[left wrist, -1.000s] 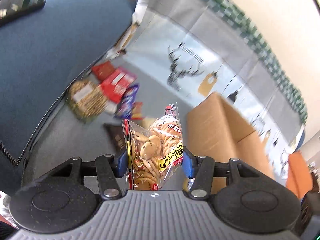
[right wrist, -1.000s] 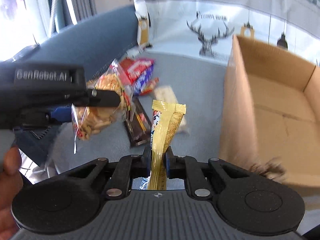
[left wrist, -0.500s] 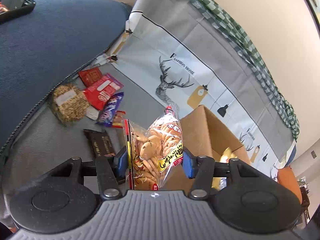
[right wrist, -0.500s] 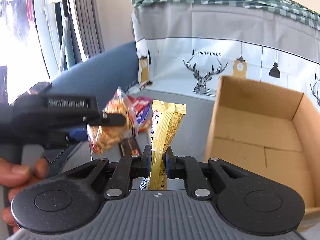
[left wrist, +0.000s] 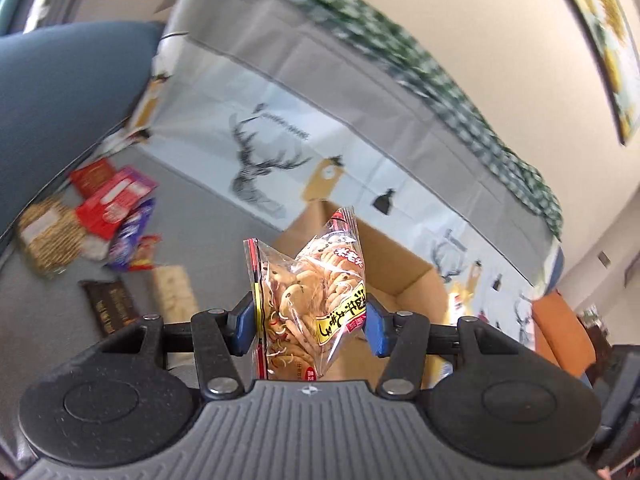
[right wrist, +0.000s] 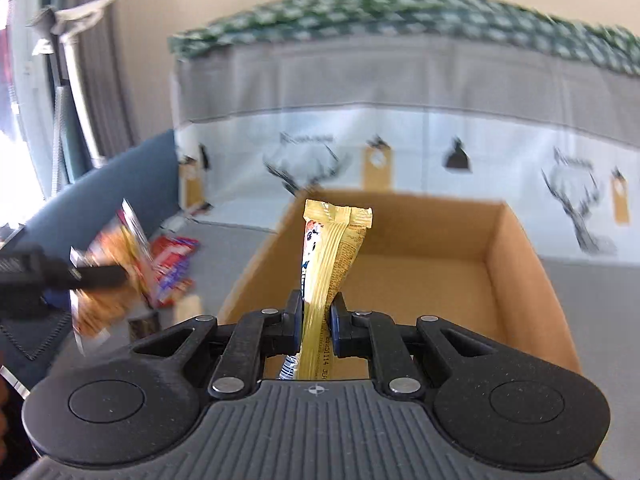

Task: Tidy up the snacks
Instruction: 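Carry the cracker bag and yellow wafer bar over the cardboard box with both tools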

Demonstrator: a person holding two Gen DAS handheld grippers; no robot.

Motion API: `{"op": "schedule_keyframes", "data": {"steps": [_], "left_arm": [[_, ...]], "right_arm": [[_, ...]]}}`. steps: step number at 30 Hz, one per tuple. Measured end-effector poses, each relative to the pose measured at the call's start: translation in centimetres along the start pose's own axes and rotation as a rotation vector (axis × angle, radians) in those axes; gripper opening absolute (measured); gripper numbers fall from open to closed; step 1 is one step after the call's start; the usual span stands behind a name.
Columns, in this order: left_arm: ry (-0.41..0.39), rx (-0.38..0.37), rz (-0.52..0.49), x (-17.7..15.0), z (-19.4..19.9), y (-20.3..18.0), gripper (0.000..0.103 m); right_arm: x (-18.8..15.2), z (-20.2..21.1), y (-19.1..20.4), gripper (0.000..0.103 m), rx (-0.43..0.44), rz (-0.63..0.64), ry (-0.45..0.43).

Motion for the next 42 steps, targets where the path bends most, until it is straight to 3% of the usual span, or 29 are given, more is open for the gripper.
{"op": "schedule_keyframes", "data": {"steps": [6, 10, 22, 32, 42], "left_arm": [[0.0, -0.078, -0.106, 1.7, -0.9, -6.3, 0.058], [-0.041, -0.159, -0.177, 0.3, -1.6, -8.7, 0.058], [0.053, -0.195, -0.227, -3.7, -4.7, -11.1, 0.058], [0.063, -0.202, -0.17, -3.1, -4.9, -10.2, 0.058], [0.055, -0.213, -0.203, -3.6, -4.7, -10.8, 0.058]], "right_arm": [[-0.4, 1.7, -2.4, 0.014, -0.032, -0.024, -0.032], [-0.7, 3.1, -4.2, 0.014, -0.076, -0.058, -0.047], [-2.3, 5.2, -8.4, 0.014, -0.187, -0.079, -0.068], [-2.1, 4.6, -8.1, 0.014, -0.183, -0.08, -0.082], [-1.9, 4.6, -7.6, 0.014, -0.189, -0.055, -0.077]]}}
Point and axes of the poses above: each gripper's, at about its wrist camera, not at the fingertips, and z roughly against the way its jaws point, y to its left, x to its top, the point moved 6 cm from there along -z, roughly the way its jaws point, and after that the axes turned 15 degrees about x, right-handed, at the moved point
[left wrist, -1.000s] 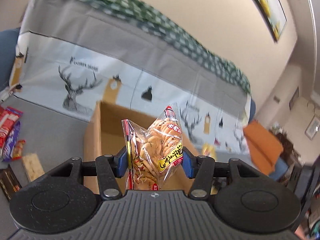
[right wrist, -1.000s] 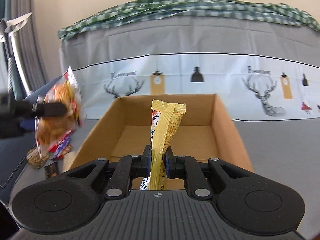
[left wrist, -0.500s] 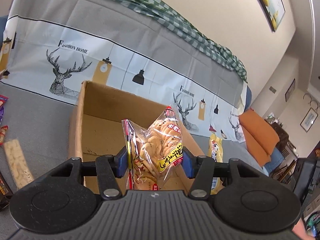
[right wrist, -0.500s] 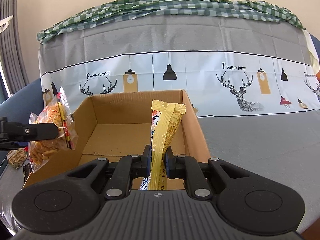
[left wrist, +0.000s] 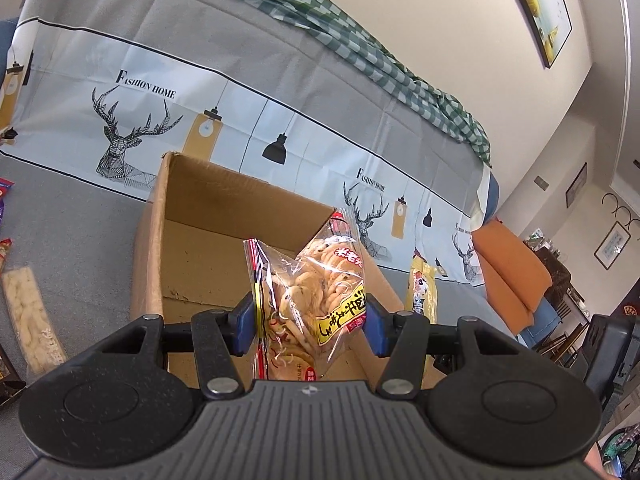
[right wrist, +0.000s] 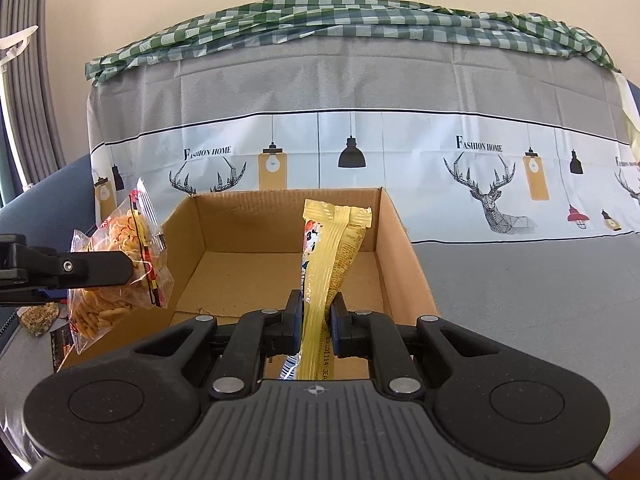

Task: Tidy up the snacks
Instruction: 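Carry the cracker bag and yellow wafer bar over the cardboard box with both tools, then open both tools to drop the cracker bag and wafer bar into the box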

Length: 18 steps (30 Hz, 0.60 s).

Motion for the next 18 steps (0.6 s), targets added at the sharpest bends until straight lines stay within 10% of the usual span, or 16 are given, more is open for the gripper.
{"op": "schedule_keyframes", "data": {"steps": [18], "left_arm": [[-0.001, -0.009, -0.022, -0.29, -0.21, -0.51, 0.058]], "right_arm": [[-0.04, -0.02, 0.15, 0.014, -0.011, 0.008, -0.008]]}}
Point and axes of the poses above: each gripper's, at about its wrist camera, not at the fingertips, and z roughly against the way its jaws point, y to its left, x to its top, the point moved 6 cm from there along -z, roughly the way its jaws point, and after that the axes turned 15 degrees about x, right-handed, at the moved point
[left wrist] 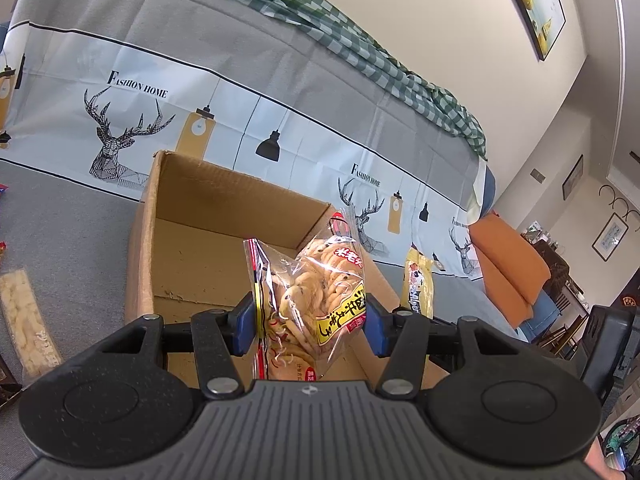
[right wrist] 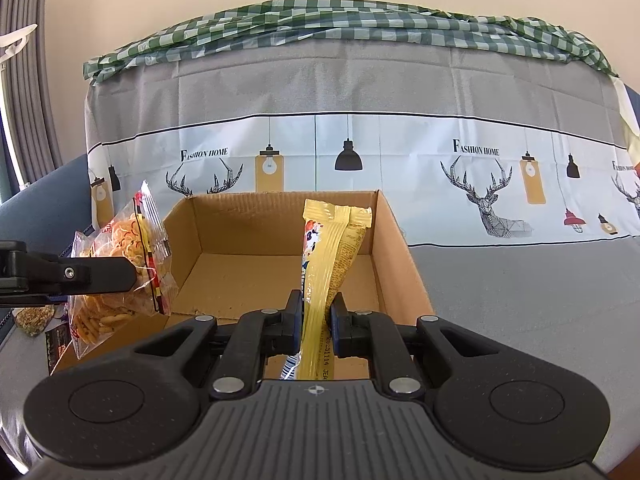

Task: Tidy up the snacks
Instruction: 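Open both tools to drop the cracker bag and wafer bar into the box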

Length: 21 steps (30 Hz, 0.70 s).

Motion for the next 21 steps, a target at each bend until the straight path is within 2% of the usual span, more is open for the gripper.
{"op": "schedule_keyframes", "data": {"steps": [13, 16, 17, 18, 20, 21], "left_arm": [[0.001, -0.006, 0.005, -0.04, 0.05, -0.16, 0.059], [-0.004, -0.021, 0.003, -0.03, 0.24, -0.43, 0.063], [-0.002, -0.026, 0.002, -0.04, 0.25, -0.52, 0.065], [0.002, -0.037, 0.003, 0.01, 0.22, -0.55, 0.069], [-0.004, -0.045, -0.001, 0.0, 0.33, -0.73, 0.069], [-0.008, -0.042, -0.009, 0.01, 0.38, -0.85, 0.069]], "right_arm": [[-0.04, -0.02, 0.53, 0.014, 0.003, 0.023, -0.006], [0.02, -0.07, 0.79, 0.015, 0.006, 0.03, -0.006], [0.01, -0.11, 0.8, 0.02, 0.002, 0.029, -0.005], [-0.06, -0.15, 0.77, 0.034, -0.004, 0.028, -0.003], [0.07, -0.01, 0.58, 0.051, -0.015, 0.028, -0.014], [0.18, 0.09, 0.56, 0.053, -0.015, 0.027, -0.022]]}}
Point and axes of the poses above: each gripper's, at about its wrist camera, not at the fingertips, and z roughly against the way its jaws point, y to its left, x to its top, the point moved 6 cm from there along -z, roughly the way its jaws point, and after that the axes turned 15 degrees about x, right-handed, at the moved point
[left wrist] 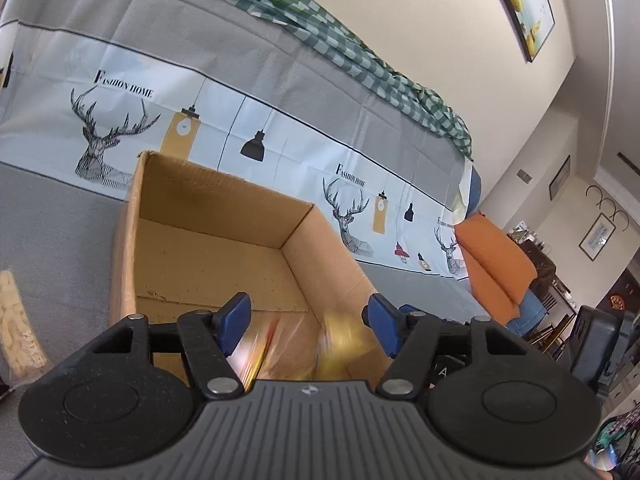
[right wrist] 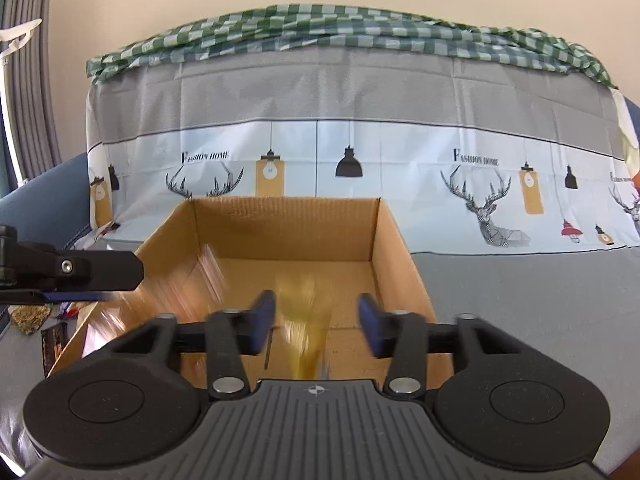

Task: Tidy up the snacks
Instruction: 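Open both tools to drop the cracker bag and wafer bar into the box, then move both tools back from the box to the snack pile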

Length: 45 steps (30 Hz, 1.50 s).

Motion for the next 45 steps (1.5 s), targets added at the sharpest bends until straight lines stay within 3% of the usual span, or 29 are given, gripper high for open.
{"op": "schedule_keyframes", "data": {"steps": [9, 12, 19, 30, 38, 45], "left_arm": [[-0.039, 0.009, -0.026, -0.1, 0.4, -0.3, 0.066], [-0.052, 0.005, -0.058, -0.2, 0.8, -0.5, 0.06], [-0.031, -0.031, -0.058, -0.4, 1.9, 0.4, 0.029], [-0.005, -0.047, -0.029, -0.6, 4.0, 2.1, 0.026], [0.021, 0.01, 0.001, -0.3, 4.5, 4.5, 0.026], [0.037, 0.185, 0.009, 0.1, 4.9, 8.4, 0.026]], "right_arm": [[-0.1, -0.4, 0.2, 0.056, -0.018, 0.025, 0.011], [0.2, -0.4, 0.2, 0.058, -0.021, 0.025, 0.001], [0.6, -0.4, 1.0, 0.061, -0.025, 0.016, -0.024], [0.9, -0.3, 4.0, 0.061, 0.003, 0.031, -0.041], [1.1, -0.3, 6.4, 0.061, 0.04, 0.025, -0.05], [1.4, -0.9, 9.0, 0.061, 0.094, 0.014, -0.053]]}}
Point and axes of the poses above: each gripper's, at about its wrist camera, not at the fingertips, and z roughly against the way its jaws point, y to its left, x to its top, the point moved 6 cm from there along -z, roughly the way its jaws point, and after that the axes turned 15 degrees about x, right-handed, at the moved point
